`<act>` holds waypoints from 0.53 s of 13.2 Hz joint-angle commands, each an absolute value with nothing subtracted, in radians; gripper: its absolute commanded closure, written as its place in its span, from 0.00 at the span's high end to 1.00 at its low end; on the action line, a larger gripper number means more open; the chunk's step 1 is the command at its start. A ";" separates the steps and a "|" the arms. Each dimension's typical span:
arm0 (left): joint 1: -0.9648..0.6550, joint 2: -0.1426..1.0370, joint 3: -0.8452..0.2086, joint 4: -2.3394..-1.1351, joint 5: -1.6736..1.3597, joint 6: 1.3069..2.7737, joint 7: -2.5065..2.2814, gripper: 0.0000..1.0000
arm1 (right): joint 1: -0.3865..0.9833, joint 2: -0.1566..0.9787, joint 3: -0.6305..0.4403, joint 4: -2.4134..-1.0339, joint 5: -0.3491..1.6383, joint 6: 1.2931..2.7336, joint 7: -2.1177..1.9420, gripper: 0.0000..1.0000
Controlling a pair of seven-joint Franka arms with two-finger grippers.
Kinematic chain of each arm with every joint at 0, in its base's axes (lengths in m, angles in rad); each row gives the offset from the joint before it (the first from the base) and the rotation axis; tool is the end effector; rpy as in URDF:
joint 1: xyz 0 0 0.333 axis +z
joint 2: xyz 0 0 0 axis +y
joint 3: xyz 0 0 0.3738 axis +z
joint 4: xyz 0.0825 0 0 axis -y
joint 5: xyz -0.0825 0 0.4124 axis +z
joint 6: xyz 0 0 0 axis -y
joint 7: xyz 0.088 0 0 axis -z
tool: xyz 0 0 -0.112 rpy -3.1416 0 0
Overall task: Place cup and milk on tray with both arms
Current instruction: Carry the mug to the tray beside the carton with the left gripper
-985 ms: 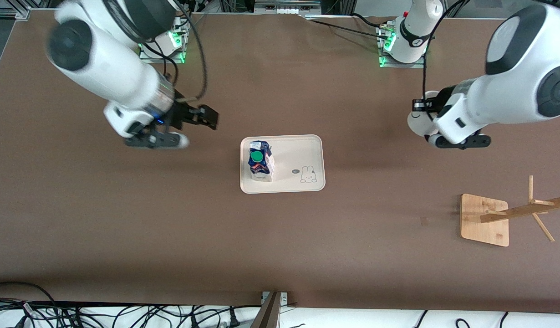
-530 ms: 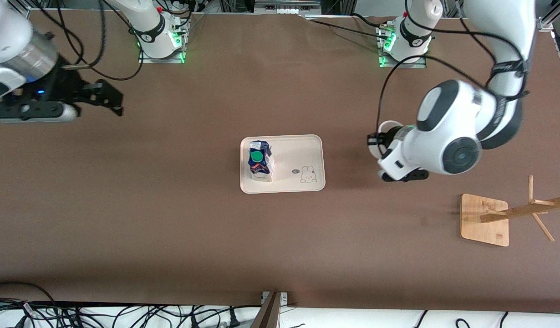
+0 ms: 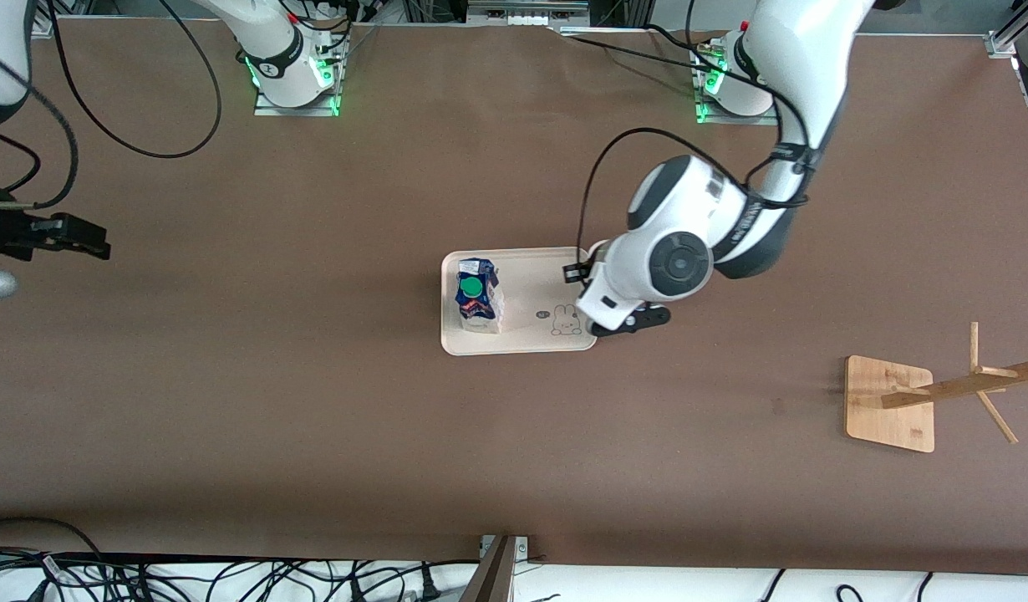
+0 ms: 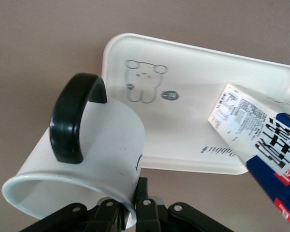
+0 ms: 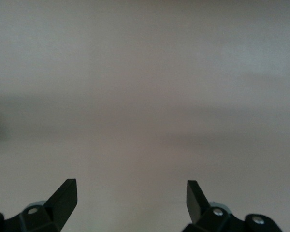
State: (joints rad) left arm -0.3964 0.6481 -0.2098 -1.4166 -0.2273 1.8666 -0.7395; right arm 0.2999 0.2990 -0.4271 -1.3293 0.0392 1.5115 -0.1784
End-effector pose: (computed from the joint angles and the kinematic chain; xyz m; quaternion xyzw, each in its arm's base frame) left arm 0.6319 -0.4205 0.3434 0.9736 0.1227 -0.1773 0.0748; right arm 0.6729 -0.0347 0.6177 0.9976 0.0314 -0.0511 0.0345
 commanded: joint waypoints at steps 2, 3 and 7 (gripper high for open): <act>-0.456 0.767 -0.196 -1.315 -0.239 1.913 -0.810 0.00 | 0.009 0.244 -0.076 -1.345 0.017 1.532 -0.184 1.00; -0.463 0.779 -0.196 -1.315 -0.238 1.913 -0.810 0.00 | -0.044 0.244 -0.022 -1.344 0.018 1.532 -0.184 1.00; -0.469 0.824 -0.195 -1.318 -0.233 1.913 -0.819 0.00 | -0.049 0.242 -0.011 -1.341 0.019 1.523 -0.144 1.00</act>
State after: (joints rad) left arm -0.4584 0.7916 -0.2063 -1.3568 -0.2274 1.9285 -0.8024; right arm -0.0299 0.2571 -0.0439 -1.3299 0.0318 1.5258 -0.1709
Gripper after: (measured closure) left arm 0.907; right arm 0.000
